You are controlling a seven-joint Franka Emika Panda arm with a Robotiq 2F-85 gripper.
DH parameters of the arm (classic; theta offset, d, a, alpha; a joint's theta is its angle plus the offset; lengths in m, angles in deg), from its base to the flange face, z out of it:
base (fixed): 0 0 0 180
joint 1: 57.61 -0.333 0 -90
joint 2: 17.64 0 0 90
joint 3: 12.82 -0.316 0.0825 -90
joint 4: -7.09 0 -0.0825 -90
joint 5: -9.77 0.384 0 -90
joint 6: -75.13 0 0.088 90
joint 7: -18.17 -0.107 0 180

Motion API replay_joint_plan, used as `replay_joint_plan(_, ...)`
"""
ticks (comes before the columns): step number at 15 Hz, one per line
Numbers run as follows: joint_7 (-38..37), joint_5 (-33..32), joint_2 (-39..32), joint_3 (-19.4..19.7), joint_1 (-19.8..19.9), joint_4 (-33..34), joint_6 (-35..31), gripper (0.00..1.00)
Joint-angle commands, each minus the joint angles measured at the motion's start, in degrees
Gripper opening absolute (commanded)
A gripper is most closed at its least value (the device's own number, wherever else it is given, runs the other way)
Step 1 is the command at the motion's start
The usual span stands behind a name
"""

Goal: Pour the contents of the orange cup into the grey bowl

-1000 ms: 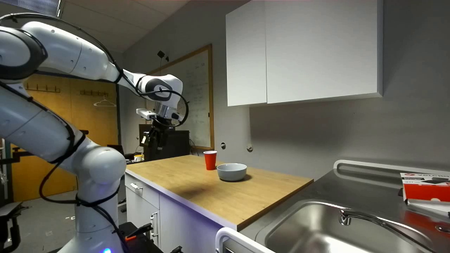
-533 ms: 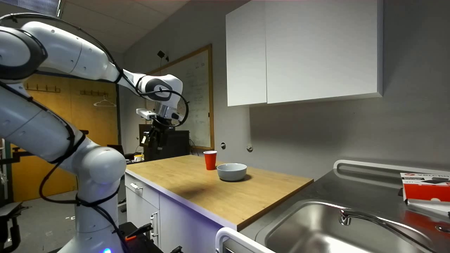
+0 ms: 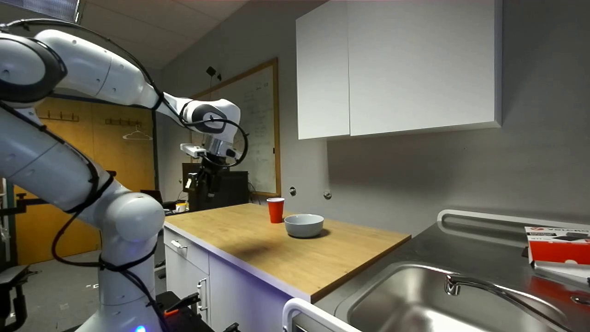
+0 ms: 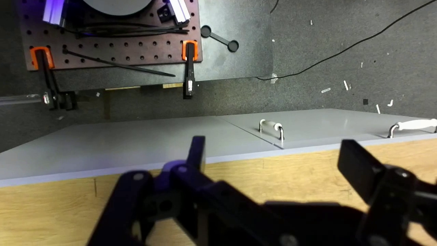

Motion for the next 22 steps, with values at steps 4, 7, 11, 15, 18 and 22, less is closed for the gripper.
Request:
replay_joint_plan(4, -1.9, 3.9, -10.0, -6.6, -1.5, 7.7, -7.4, 1.00)
replay_joint_plan(7, -3.1, 4.4, -15.4, -10.1, -3.1, 11.9, -12.7, 1.00)
replay_joint_plan(11, -7.0, 2.2, -24.0, -14.8, -5.2, 19.2, -18.6, 1.00)
replay_joint_plan(15, -12.7, -3.7, -33.4, -19.0, -6.1, 28.1, -23.6, 1.00)
replay_joint_plan(18, -17.9, -11.9, -40.5, -20.7, -6.6, 36.0, -24.6, 1.00)
replay_joint_plan(22, -22.3, -22.9, -50.2, -20.0, -9.1, 48.3, -22.2, 1.00)
